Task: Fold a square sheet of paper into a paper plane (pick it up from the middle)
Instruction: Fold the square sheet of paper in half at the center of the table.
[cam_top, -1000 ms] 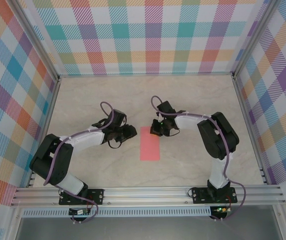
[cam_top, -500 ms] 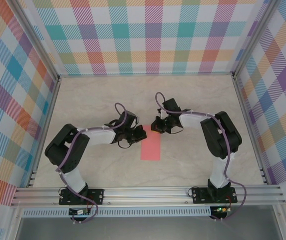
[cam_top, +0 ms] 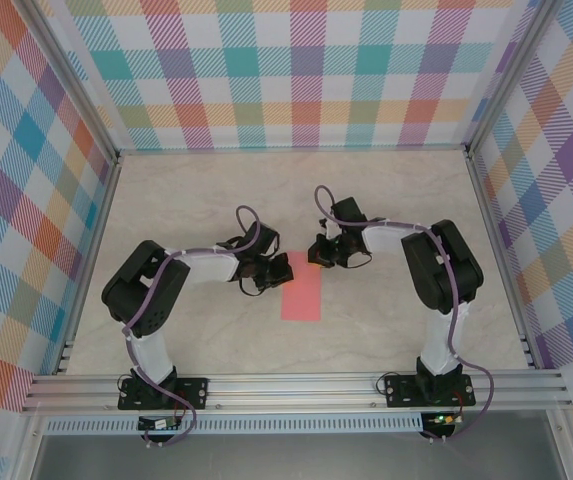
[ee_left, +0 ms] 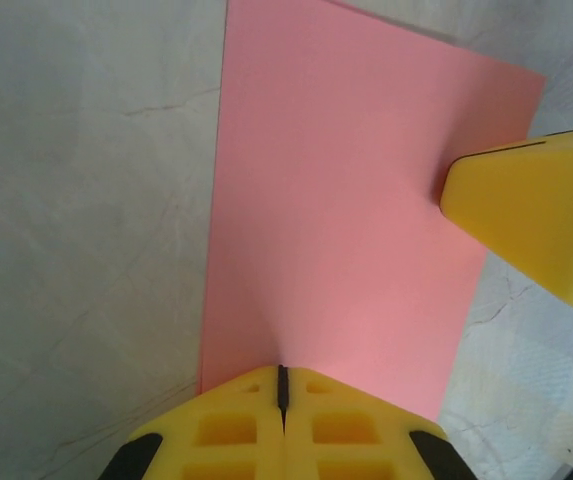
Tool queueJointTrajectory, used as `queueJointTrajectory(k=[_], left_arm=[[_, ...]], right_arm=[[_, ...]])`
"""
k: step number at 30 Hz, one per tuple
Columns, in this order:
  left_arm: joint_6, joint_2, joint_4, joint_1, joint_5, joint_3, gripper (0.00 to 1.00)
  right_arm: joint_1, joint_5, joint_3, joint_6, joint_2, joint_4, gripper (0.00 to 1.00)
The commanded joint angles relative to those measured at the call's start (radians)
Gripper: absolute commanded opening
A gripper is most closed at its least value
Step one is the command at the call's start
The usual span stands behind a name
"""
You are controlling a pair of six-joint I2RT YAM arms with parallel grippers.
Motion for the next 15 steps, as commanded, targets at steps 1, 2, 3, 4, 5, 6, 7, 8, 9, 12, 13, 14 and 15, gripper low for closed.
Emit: queueJointTrajectory(k=[1, 2, 3, 4, 5, 6, 7, 8, 9, 12, 13, 14, 15], left_arm=[[0.034, 0.036, -0.134, -0.007, -0.052, 0.013, 0.00], [0.034, 0.043, -0.145, -0.006, -0.055, 0.014, 0.00], [0.034, 0.050, -0.156, -0.007, -0.057, 0.016, 0.00], [0.033, 0.056, -0.165, -0.007, -0.059, 0.017, 0.00], [0.032, 0.063, -0.171, -0.007, -0.059, 0.016, 0.00], [0.030, 0.069, -0.176, -0.007, -0.060, 0.016, 0.00], [0.027, 0.073, -0.177, -0.007, -0.060, 0.013, 0.00], [0.027, 0.078, -0.178, -0.007, -0.060, 0.011, 0.00], [0.025, 0.081, -0.178, -0.006, -0.060, 0.007, 0.00], [0.024, 0.083, -0.167, -0.007, -0.060, -0.004, 0.00], [0.023, 0.082, -0.164, -0.007, -0.062, -0.007, 0.00], [0.024, 0.080, -0.159, -0.006, -0.063, -0.007, 0.00], [0.024, 0.079, -0.156, -0.007, -0.066, -0.007, 0.00]], right_arm=[[-0.019, 0.013, 0.024, -0.021, 0.025, -0.028, 0.00], [-0.026, 0.022, 0.023, -0.019, 0.029, -0.031, 0.00], [-0.036, 0.033, 0.022, -0.015, 0.031, -0.034, 0.00], [-0.044, 0.044, 0.018, -0.009, 0.033, -0.038, 0.00], [-0.058, 0.059, 0.016, -0.001, 0.036, -0.041, 0.00], [-0.072, 0.068, 0.015, 0.005, 0.039, -0.044, 0.00], [-0.086, 0.078, 0.015, 0.014, 0.040, -0.045, 0.00], [-0.102, 0.088, 0.015, 0.019, 0.041, -0.046, 0.00], [-0.114, 0.094, 0.016, 0.016, 0.040, -0.044, 0.00], [-0.127, 0.113, 0.043, -0.005, 0.038, -0.061, 0.00], [-0.127, 0.120, 0.054, -0.009, 0.037, -0.071, 0.00], [-0.128, 0.129, 0.063, -0.013, 0.033, -0.078, 0.00], [-0.128, 0.137, 0.070, -0.014, 0.026, -0.083, 0.00]])
